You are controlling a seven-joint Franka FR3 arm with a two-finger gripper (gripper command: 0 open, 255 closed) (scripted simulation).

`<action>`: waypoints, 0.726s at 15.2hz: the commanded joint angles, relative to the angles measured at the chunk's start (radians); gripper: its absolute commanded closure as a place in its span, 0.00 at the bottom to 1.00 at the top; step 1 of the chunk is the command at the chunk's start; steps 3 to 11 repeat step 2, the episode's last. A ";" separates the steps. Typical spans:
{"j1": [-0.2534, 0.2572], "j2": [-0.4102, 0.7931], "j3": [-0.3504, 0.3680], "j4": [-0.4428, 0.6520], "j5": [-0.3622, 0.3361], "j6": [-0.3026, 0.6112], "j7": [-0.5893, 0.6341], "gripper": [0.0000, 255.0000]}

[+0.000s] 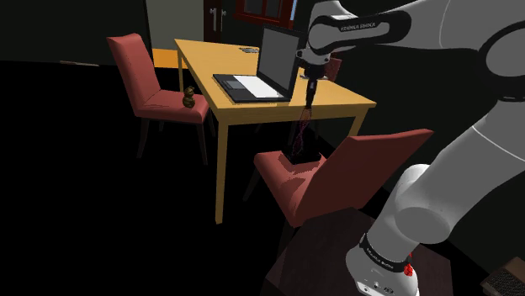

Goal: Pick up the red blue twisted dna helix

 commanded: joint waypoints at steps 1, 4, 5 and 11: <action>-0.001 -0.003 0.000 0.016 0.000 -0.018 -0.005 1.00; -0.001 -0.002 0.000 0.016 0.000 -0.018 -0.005 1.00; -0.001 -0.002 0.000 0.016 0.000 -0.018 -0.005 1.00; -0.001 -0.002 0.000 0.016 0.000 -0.018 -0.005 1.00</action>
